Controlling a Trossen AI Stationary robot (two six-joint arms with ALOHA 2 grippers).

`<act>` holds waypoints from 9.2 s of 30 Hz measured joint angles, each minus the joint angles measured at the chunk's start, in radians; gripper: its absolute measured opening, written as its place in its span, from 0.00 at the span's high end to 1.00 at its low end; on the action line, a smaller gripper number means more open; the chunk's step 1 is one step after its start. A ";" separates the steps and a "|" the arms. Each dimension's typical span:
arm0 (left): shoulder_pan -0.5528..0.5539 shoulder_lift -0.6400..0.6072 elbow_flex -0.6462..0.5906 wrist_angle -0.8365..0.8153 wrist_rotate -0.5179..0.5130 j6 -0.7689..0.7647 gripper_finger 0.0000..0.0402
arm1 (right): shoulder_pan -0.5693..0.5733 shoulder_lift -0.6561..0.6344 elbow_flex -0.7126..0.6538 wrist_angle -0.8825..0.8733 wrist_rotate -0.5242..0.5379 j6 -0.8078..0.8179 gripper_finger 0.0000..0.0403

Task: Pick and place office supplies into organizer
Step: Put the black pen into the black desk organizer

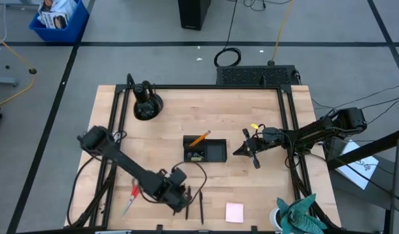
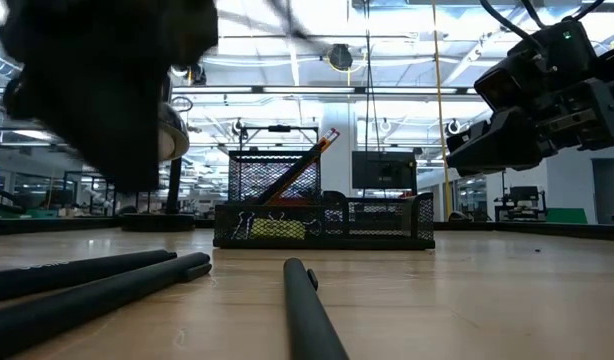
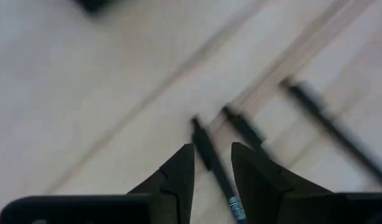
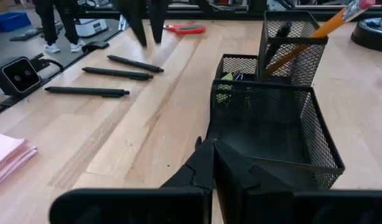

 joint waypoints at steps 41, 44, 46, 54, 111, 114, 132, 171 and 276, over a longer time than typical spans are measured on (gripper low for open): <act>0.054 0.164 0.009 0.030 0.216 0.120 0.95 | -0.002 0.000 0.000 -0.003 0.048 0.007 0.99; 0.050 0.159 0.008 0.032 0.145 0.149 0.93 | -0.002 0.000 0.000 -0.003 0.048 0.007 0.99; 0.048 0.155 0.005 0.043 0.052 0.160 0.91 | -0.002 0.000 0.000 -0.002 0.048 0.007 0.99; 0.064 0.101 0.078 -0.035 -0.220 0.298 0.93 | -0.002 0.000 0.000 0.003 0.048 0.008 0.99; 0.565 -0.345 -0.749 1.562 0.095 1.385 0.94 | -0.002 -0.006 0.000 0.079 0.048 0.014 0.99; 0.562 -0.345 -0.765 1.560 0.098 1.380 0.94 | -0.002 -0.006 0.000 0.079 0.048 0.013 0.99; 0.563 -0.190 -0.774 1.662 0.094 1.320 0.94 | -0.002 -0.006 0.000 0.122 0.048 0.034 0.99; 0.386 -0.452 -0.438 0.932 -0.032 1.257 0.53 | -0.002 -0.006 0.000 0.099 0.048 0.014 0.99; 0.100 0.131 0.260 -0.288 -0.101 0.231 0.91 | -0.002 -0.006 0.000 0.055 0.047 0.034 0.99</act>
